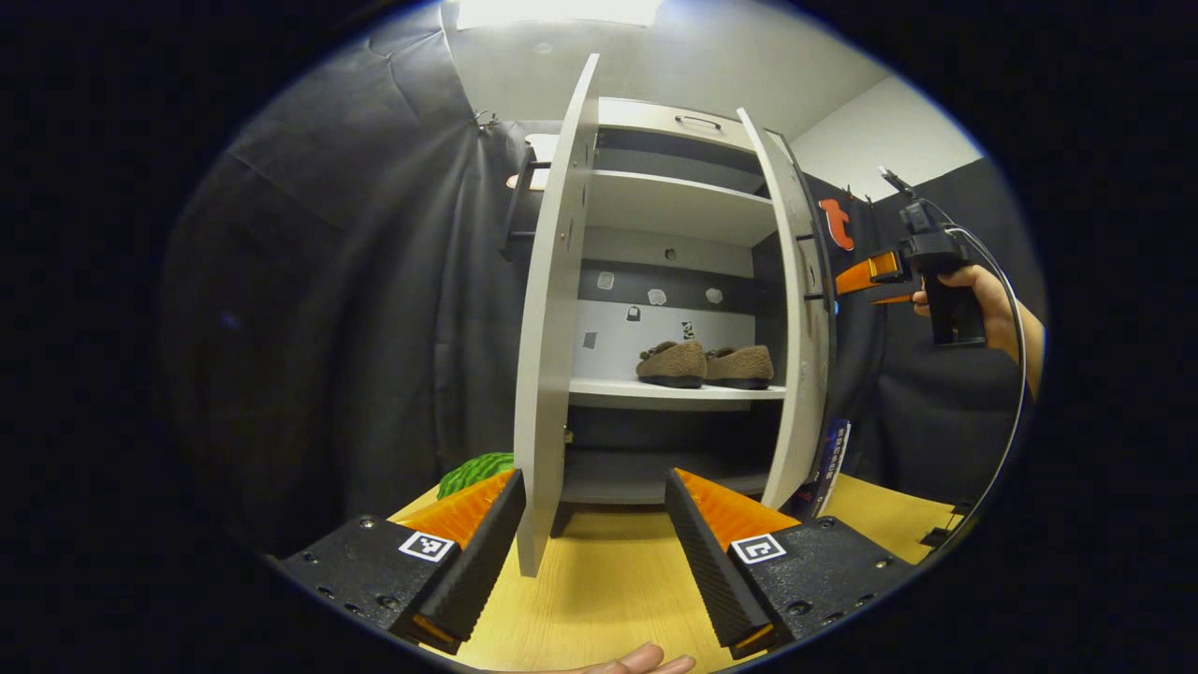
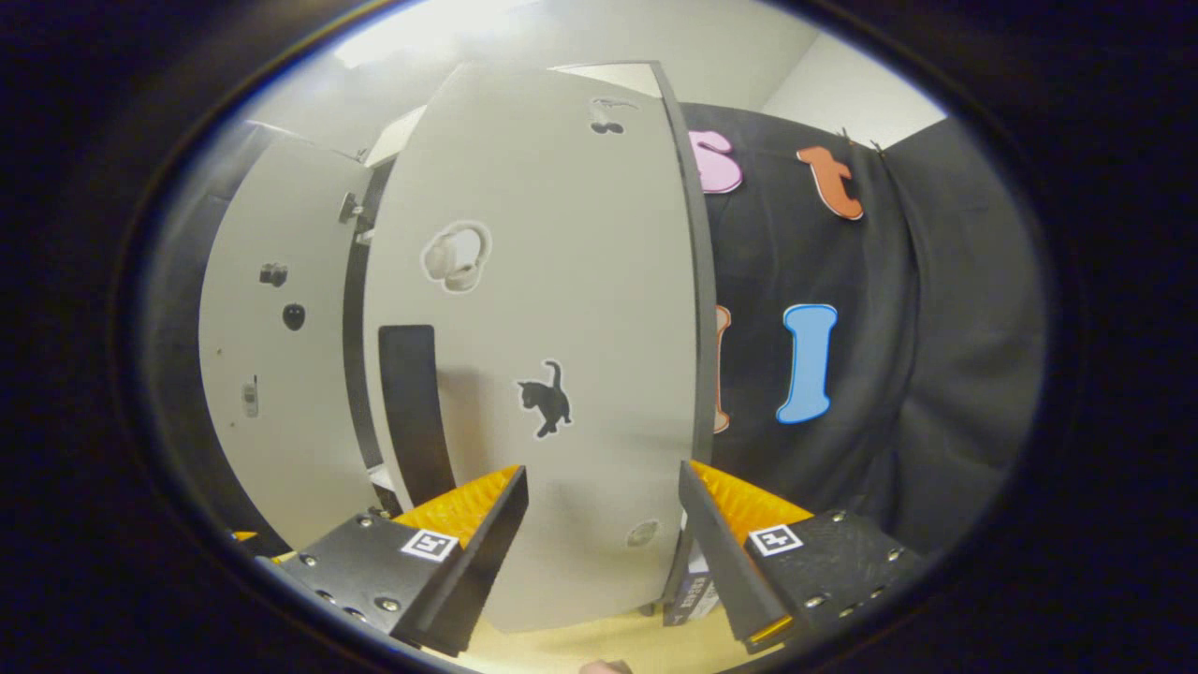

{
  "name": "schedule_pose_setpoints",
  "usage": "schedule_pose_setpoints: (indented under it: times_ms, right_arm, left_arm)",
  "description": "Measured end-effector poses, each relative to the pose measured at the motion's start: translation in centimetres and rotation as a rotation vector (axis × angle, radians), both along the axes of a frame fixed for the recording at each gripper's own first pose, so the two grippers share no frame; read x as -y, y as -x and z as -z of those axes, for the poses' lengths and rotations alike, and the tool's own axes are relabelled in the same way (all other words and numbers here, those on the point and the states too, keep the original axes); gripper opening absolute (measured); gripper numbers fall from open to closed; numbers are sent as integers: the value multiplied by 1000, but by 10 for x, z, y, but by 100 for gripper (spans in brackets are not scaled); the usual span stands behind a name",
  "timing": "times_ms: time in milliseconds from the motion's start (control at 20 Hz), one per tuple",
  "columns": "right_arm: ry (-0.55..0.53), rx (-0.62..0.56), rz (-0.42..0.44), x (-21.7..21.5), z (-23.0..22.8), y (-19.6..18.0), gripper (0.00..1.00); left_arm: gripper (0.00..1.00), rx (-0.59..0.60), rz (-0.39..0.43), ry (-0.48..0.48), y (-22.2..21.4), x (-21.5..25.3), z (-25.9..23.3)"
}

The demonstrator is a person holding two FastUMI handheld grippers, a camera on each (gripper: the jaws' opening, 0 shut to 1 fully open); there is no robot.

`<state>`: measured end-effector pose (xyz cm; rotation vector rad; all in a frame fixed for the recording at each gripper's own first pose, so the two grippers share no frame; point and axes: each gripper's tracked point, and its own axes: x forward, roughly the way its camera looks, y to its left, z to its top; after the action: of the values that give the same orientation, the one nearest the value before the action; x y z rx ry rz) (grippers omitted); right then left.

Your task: Grab one shoe with the right hand and put it into the shoe cabinet, grab the other shoe with the left hand and put it into the shoe cabinet; then close the right door with the right hand and the left door with the left hand.

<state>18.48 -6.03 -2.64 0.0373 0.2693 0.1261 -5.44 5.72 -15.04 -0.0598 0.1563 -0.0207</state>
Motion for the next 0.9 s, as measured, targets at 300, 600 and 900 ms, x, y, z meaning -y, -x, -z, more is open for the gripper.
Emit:
schedule_pose_setpoints:
  times_ms: [300,600,900]
  right_arm:
    - [-7,11,-22,-2,7,9,100]
    - [2,42,-69,-14,21,41,97]
    - [-83,66,-174,-51,32,80,100]
  left_arm:
    - [92,-35,-2,13,5,-21,-8]
    - [92,15,-69,9,-5,-86,-52]
    - [92,13,-69,23,-60,-142,-85]
